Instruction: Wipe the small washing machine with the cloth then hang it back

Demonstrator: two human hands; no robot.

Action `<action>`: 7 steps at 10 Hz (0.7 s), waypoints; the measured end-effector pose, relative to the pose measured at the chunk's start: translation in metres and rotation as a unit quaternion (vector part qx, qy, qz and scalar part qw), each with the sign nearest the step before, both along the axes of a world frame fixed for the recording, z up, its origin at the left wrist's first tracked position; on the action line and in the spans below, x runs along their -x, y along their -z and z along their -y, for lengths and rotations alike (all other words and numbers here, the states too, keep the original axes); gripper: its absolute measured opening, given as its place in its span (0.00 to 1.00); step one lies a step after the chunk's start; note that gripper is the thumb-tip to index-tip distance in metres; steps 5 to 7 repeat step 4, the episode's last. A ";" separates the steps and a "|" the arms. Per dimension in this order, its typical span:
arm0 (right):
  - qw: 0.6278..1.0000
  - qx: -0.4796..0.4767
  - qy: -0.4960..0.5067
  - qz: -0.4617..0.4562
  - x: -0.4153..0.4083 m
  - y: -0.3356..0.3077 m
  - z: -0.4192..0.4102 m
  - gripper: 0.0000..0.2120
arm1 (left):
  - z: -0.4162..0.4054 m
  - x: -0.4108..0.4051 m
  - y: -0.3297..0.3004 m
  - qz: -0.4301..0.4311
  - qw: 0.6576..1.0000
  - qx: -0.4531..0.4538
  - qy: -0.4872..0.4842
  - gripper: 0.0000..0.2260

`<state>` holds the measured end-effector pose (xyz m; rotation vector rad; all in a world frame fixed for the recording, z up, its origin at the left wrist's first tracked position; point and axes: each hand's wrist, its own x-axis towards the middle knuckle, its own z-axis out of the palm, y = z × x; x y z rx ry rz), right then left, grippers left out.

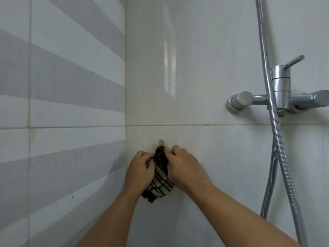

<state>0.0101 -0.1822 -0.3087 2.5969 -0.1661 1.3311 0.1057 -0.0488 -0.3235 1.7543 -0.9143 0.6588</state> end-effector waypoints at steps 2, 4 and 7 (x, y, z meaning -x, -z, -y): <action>0.998 -0.043 0.043 -0.031 0.023 0.006 -0.013 0.28 | -0.020 0.031 0.017 -0.094 0.992 0.079 0.025 0.16; 0.985 -0.163 -0.051 0.000 0.091 0.028 -0.029 0.25 | -0.055 0.093 0.057 -0.106 0.981 0.160 -0.022 0.19; 0.985 -0.163 -0.051 0.000 0.091 0.028 -0.029 0.25 | -0.055 0.093 0.057 -0.106 0.981 0.160 -0.022 0.19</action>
